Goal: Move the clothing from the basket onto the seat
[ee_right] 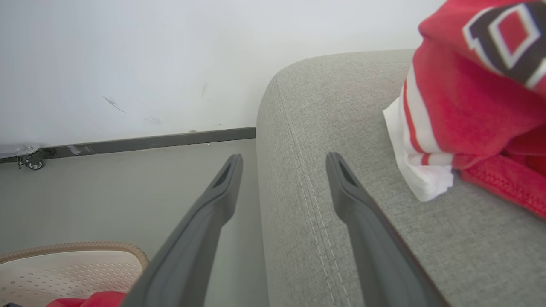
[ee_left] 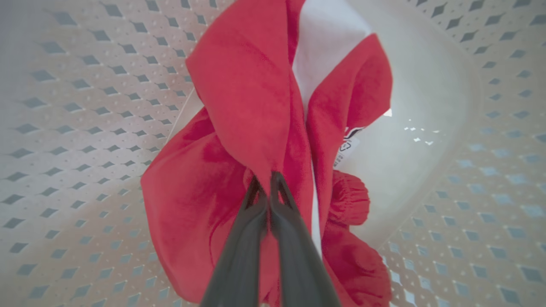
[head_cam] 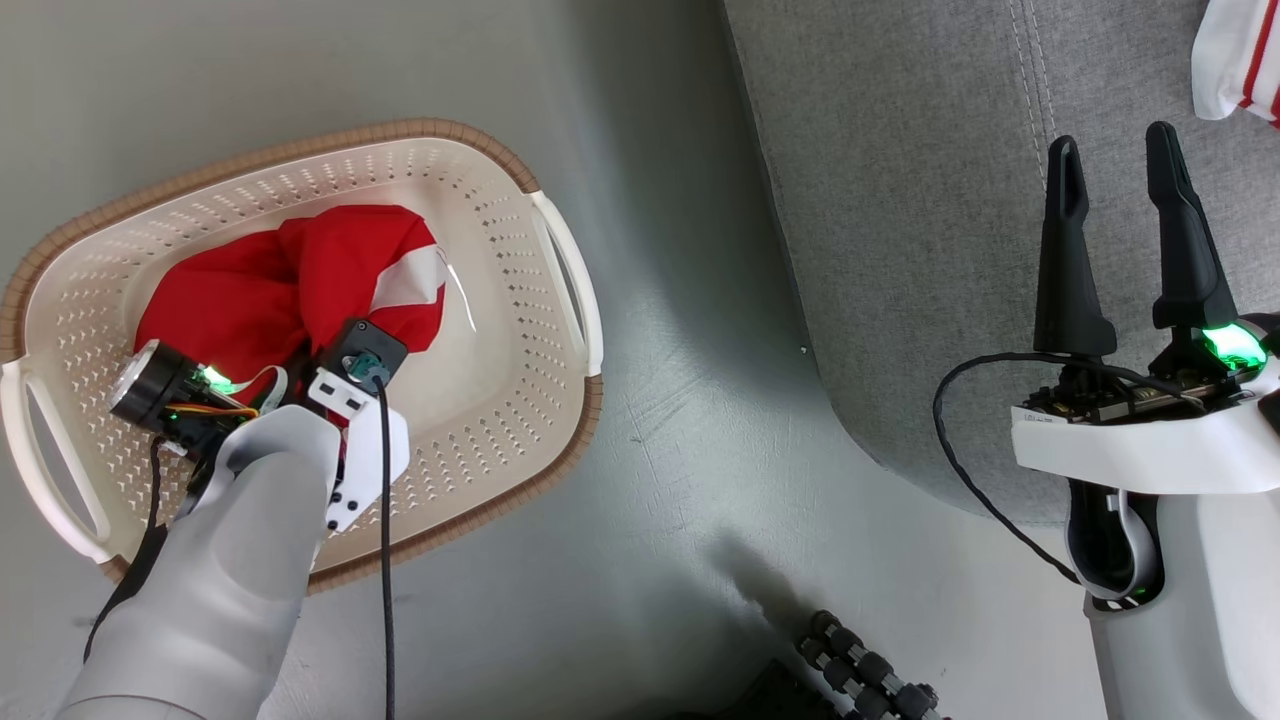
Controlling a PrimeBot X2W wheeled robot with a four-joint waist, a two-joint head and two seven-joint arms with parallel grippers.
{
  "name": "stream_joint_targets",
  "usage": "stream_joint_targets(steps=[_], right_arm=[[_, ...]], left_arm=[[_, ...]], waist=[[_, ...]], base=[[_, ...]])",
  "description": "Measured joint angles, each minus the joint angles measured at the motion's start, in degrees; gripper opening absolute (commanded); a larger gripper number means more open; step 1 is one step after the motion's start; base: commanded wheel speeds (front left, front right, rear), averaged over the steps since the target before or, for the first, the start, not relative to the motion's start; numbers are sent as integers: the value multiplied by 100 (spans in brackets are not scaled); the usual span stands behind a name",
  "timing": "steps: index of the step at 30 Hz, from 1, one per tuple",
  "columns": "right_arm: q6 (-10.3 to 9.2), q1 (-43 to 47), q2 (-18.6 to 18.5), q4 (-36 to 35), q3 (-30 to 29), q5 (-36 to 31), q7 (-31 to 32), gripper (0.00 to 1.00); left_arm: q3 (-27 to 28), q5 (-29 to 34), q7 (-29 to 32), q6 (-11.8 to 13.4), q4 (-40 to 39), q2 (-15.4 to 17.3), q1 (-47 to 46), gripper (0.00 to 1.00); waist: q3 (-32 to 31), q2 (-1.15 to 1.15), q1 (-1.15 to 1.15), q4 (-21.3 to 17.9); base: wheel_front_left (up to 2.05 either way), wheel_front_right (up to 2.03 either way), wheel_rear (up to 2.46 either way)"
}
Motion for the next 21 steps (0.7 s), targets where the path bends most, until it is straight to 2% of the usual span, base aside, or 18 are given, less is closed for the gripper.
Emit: stream_joint_targets(steps=[8, 21], right_arm=[[0, -8, 0, 2, -7, 0, 0, 100], [0, -116, -1, 37, -24, 2, 0, 100]], left_arm=[[-9, -1, -199, 11, -32, -76, -2, 0], [-26, -5, -376, 196, -46, -187, -6, 0]], waist=[[-81, 0, 0, 71], [-261, 0, 0, 248]], base=[[0, 0, 0], [0, 0, 0]])
